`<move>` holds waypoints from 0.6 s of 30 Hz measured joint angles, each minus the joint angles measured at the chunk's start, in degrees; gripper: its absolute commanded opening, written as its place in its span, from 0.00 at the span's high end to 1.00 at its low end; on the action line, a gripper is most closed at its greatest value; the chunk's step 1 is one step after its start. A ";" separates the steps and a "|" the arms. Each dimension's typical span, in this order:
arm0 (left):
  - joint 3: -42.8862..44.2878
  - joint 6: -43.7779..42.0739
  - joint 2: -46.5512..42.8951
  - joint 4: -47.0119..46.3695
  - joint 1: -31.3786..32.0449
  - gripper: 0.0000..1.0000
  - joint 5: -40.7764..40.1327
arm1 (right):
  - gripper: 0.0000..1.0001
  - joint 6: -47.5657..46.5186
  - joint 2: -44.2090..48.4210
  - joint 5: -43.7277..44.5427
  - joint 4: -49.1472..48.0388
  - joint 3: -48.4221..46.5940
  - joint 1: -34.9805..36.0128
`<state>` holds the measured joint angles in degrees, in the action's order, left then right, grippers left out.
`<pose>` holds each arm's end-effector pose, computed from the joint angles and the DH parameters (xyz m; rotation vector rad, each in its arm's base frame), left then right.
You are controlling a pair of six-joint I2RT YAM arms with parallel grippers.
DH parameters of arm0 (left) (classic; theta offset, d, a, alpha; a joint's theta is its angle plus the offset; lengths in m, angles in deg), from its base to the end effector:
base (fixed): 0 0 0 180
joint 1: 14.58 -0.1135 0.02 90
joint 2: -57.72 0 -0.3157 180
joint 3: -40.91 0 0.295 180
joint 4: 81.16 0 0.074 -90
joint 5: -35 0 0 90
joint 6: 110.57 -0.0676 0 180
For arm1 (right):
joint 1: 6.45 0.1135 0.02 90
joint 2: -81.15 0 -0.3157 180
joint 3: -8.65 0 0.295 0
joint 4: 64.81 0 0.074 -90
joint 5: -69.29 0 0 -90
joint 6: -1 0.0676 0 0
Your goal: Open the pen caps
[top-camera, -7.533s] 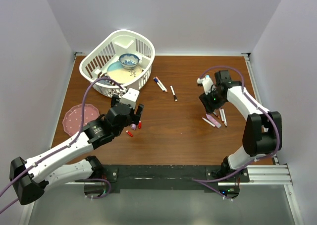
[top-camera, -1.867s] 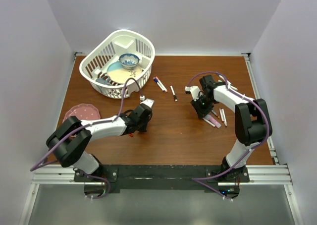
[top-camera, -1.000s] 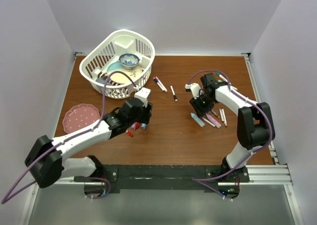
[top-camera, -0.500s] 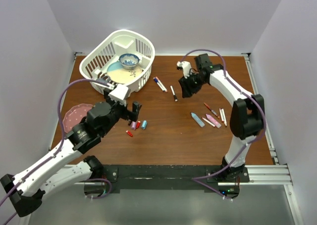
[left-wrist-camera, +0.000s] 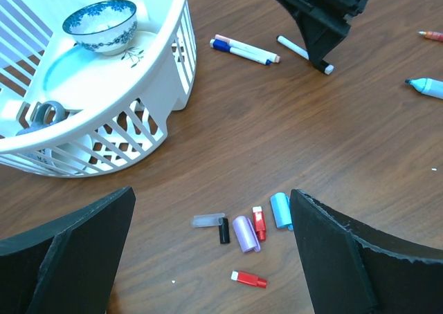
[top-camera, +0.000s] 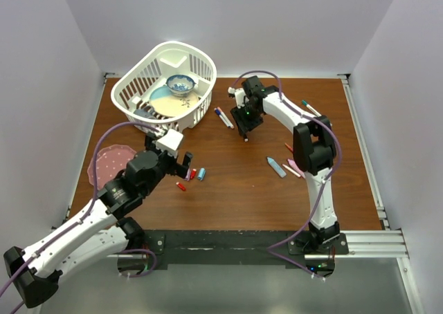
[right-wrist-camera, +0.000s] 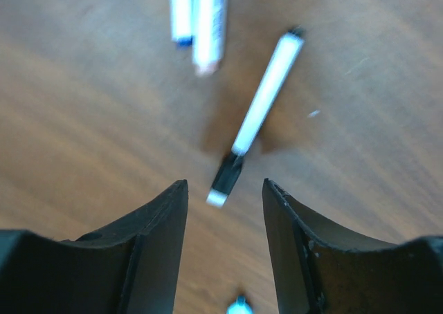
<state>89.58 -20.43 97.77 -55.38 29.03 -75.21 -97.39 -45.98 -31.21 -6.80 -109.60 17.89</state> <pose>0.1619 -0.1220 0.3203 0.4567 1.7991 -0.2015 0.5026 0.2409 0.1905 -0.8242 2.6233 0.3282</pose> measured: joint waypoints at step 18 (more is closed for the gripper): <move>-0.13 -0.02 -1.81 -1.18 -2.67 0.00 2.08 | 0.99 5.55 -7.63 16.13 -0.90 -7.30 2.84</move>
<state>89.45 -20.45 95.96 -56.56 26.37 -73.13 -91.83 -53.61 -15.08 -7.69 -116.90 20.73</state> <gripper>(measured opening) 0.997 0.114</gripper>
